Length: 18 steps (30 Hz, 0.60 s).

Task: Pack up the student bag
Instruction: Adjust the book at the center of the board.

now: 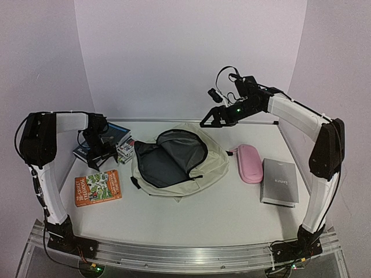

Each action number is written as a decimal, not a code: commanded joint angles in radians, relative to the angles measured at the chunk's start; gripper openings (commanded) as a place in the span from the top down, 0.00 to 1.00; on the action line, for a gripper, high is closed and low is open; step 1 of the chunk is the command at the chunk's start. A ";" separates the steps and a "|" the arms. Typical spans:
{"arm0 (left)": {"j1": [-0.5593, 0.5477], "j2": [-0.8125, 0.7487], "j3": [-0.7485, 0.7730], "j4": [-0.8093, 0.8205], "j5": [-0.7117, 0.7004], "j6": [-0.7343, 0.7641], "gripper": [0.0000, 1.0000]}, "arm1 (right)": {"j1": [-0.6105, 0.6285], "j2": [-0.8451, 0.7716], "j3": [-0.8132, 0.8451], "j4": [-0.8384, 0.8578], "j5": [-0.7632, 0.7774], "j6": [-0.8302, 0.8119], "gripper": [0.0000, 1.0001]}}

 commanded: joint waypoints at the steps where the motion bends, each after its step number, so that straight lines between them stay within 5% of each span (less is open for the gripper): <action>1: -0.050 -0.068 -0.071 0.020 0.135 0.102 0.14 | 0.006 -0.016 0.009 0.006 -0.036 -0.020 0.02; 11: -0.257 -0.159 -0.099 -0.068 0.196 0.157 0.30 | 0.049 0.025 0.045 0.007 -0.069 -0.013 0.02; 18: -0.180 -0.457 -0.215 -0.148 -0.046 -0.306 0.05 | 0.106 0.044 0.067 0.009 -0.071 -0.017 0.02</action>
